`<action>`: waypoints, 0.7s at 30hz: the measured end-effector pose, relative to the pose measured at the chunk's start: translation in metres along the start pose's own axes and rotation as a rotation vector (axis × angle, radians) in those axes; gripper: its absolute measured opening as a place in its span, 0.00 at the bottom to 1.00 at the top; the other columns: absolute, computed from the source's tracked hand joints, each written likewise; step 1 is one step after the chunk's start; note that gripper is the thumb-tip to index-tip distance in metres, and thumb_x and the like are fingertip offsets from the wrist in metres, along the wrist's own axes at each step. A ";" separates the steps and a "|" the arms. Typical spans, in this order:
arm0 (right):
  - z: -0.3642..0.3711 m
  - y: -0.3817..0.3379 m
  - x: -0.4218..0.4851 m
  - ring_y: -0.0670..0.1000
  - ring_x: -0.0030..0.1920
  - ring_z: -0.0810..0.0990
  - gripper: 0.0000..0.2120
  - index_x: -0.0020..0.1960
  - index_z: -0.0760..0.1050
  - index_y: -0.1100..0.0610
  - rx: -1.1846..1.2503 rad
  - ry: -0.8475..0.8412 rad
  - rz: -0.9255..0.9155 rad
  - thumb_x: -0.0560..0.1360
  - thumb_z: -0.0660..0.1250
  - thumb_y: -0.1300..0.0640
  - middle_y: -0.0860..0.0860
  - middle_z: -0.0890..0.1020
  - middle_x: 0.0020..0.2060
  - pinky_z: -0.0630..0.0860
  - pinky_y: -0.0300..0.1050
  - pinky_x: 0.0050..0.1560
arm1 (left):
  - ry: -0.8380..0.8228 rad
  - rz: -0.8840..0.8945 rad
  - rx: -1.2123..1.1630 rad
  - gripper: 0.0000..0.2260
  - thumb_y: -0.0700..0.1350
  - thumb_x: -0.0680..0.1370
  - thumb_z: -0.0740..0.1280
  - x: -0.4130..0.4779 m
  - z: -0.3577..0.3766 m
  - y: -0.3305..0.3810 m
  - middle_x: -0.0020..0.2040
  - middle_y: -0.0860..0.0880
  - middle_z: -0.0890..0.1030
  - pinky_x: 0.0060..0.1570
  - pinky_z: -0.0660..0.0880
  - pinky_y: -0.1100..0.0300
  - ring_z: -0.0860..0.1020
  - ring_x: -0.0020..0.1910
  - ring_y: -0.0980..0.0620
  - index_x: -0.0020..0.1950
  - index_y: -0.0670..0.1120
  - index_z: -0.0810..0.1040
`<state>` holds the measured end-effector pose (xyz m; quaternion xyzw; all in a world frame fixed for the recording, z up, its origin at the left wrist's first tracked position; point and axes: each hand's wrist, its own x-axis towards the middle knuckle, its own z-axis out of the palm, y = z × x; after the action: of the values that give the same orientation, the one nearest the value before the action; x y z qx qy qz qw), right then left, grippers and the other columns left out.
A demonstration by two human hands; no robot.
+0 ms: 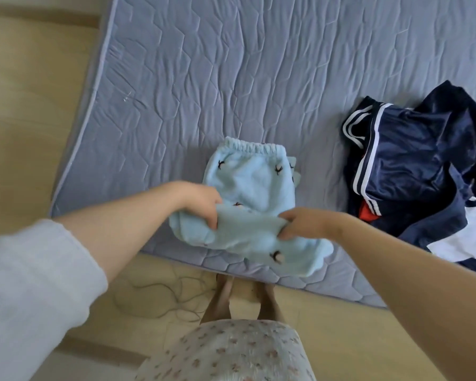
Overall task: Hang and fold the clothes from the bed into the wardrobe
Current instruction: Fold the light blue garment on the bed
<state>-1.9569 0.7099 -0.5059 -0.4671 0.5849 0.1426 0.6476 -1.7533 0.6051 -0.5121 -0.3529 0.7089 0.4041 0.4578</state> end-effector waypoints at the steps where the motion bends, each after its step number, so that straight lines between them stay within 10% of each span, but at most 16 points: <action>1: -0.014 -0.003 0.000 0.54 0.59 0.74 0.14 0.60 0.74 0.53 0.032 0.064 -0.002 0.75 0.64 0.58 0.53 0.77 0.59 0.69 0.46 0.61 | 0.063 0.009 -0.006 0.09 0.48 0.70 0.72 -0.002 -0.016 0.000 0.45 0.52 0.77 0.43 0.71 0.60 0.75 0.46 0.50 0.47 0.50 0.77; 9: -0.097 -0.013 0.028 0.57 0.55 0.72 0.07 0.51 0.72 0.49 -0.236 0.704 0.039 0.75 0.59 0.56 0.53 0.78 0.52 0.62 0.49 0.54 | 0.612 0.002 0.075 0.09 0.50 0.74 0.65 0.017 -0.097 0.001 0.52 0.51 0.79 0.50 0.67 0.55 0.73 0.55 0.47 0.53 0.52 0.77; 14: -0.090 -0.010 0.059 0.59 0.66 0.63 0.18 0.66 0.67 0.52 -0.218 1.179 0.162 0.77 0.57 0.57 0.55 0.66 0.69 0.57 0.54 0.64 | 1.184 -0.109 0.103 0.21 0.41 0.78 0.61 0.055 -0.077 -0.005 0.73 0.50 0.63 0.68 0.53 0.47 0.56 0.74 0.45 0.70 0.53 0.66; 21: -0.027 0.012 0.113 0.57 0.75 0.43 0.24 0.74 0.48 0.42 -0.180 0.850 0.180 0.80 0.51 0.46 0.47 0.42 0.76 0.46 0.65 0.70 | 0.898 -0.045 0.107 0.27 0.58 0.79 0.55 0.113 0.001 0.003 0.78 0.51 0.46 0.71 0.41 0.43 0.43 0.76 0.46 0.76 0.59 0.49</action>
<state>-1.9511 0.6540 -0.6088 -0.4860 0.8229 0.0439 0.2912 -1.7933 0.5923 -0.6168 -0.4843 0.8495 0.1635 0.1311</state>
